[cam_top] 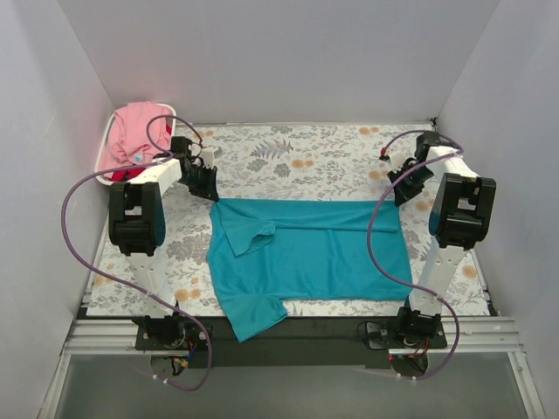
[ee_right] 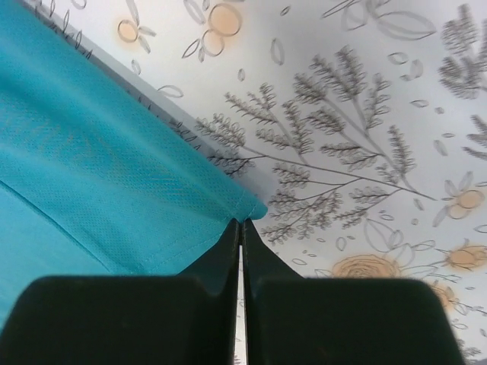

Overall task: Fold and stack the t-shirts
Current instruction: Fold the tshirt

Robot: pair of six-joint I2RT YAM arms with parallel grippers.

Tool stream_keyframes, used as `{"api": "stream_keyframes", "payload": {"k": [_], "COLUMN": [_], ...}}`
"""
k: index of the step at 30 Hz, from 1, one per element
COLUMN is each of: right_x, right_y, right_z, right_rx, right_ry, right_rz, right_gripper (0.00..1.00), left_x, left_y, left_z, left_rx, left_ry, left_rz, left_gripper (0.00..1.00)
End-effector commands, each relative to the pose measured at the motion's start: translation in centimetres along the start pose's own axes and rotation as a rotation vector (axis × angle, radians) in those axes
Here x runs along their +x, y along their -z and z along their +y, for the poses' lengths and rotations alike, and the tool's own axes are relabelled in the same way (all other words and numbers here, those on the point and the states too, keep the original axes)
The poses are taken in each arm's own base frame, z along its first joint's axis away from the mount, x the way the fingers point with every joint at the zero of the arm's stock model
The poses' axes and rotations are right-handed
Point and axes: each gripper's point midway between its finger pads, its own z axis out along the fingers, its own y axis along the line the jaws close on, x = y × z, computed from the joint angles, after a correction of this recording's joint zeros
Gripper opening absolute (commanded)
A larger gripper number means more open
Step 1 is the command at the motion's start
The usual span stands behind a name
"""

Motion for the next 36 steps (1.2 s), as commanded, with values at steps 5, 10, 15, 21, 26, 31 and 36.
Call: {"api": "stream_keyframes", "payload": {"k": [5,10,15,21,26,31,36], "right_x": [-2.6,-3.3,-5.3,-9.8,-12.5,-11.7,-5.6], "right_y": [0.5,-0.2,-0.8,-0.4,4.1,10.4,10.6], "right_z": [-2.5,-3.8,-6.0,-9.1,-9.3,-4.8,1.8], "right_rx": [0.081,0.112,0.159,0.244,0.313,0.315,0.18], "right_ry": [-0.012,-0.038,-0.059,-0.051,-0.031,0.078,0.202], "right_rz": [-0.066,-0.073,-0.102,-0.166,-0.249,-0.298,-0.188], "right_gripper": [0.01,0.01,0.01,0.01,0.65,0.71,0.71], "left_x": [-2.0,-3.1,-5.6,-10.1,-13.7,-14.2,-7.7], "left_y": [0.5,-0.4,-2.0,-2.4,1.0,7.4,11.1], "left_z": [1.2,2.5,4.7,7.2,6.5,1.3,-5.6], "left_rx": [-0.017,-0.055,-0.102,-0.17,-0.17,-0.082,0.101], "left_ry": [-0.002,0.011,0.035,0.055,0.05,-0.032,-0.143], "left_rz": [-0.076,-0.099,-0.132,-0.197,-0.276,-0.332,-0.259], "left_gripper": [0.0,0.0,0.0,0.0,0.37,0.65,0.68]}}
